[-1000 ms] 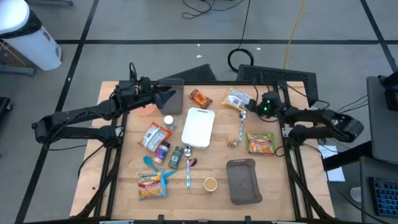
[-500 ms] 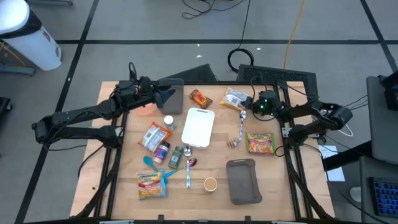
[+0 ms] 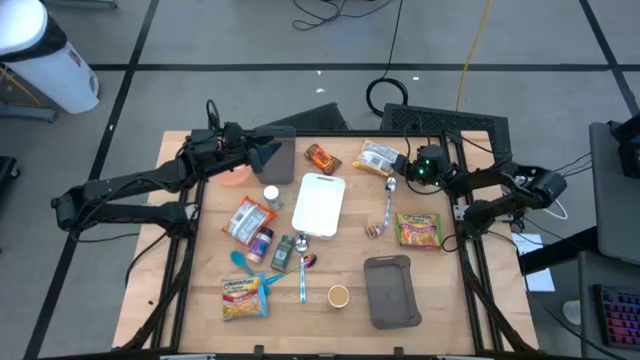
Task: Pick & Place Food Item
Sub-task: Put the yellow noodle pack into the top black bin
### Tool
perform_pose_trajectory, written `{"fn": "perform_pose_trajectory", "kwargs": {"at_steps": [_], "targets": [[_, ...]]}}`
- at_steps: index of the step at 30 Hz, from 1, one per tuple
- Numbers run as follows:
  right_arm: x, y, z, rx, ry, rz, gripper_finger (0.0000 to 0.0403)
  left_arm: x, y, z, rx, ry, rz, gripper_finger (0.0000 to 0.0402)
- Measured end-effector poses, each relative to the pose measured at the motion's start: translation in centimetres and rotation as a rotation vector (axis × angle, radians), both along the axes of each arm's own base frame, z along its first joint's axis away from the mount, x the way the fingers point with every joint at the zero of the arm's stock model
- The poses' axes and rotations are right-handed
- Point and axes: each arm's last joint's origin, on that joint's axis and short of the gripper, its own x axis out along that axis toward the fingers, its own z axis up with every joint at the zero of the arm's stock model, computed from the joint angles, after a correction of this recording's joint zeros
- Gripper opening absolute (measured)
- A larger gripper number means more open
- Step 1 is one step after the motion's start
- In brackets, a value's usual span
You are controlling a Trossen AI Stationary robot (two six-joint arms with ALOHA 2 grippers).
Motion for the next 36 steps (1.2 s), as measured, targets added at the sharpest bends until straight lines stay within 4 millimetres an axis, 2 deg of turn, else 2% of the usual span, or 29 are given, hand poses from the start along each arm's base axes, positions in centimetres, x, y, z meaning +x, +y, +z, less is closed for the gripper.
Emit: {"fn": "perform_pose_trajectory", "kwargs": {"at_steps": [4, 10, 14, 20, 29, 32, 36], "targets": [[0.0, 0.0, 0.1, -0.017, -0.005, 0.009, 0.0005, 0.0, 0.0, 0.0, 0.0, 0.001, 0.0, 0.0294], [0.5, -0.5, 1.4, -0.117, -0.12, 0.005, 0.0001, 0.0, 0.0, 0.0, -0.004, -0.001, 0.0, 0.0294], [1.3, -1.1, 3.6, -0.203, -0.252, 0.058, 0.0001, 0.0, 0.0, 0.0, -0.008, -0.003, 0.0, 0.0294], [2.6, -2.1, 8.3, -0.329, -0.312, 0.203, 0.0, 0.0, 0.0, 0.0, -0.008, -0.003, -0.001, 0.0294], [4.9, -2.5, 16.9, -0.406, -0.208, 0.54, 0.0, -0.1, 0.2, 0.2, -0.012, 0.0, -0.058, 0.0294], [5.9, -2.0, 19.6, -0.437, -0.158, 0.655, 0.0, -0.2, 0.5, 1.4, 0.007, 0.009, -0.106, 0.0294], [7.1, -1.1, 22.6, -0.487, -0.092, 0.788, 0.0, 0.1, 1.0, 3.3, 0.053, 0.11, -0.147, 0.0294]]}}
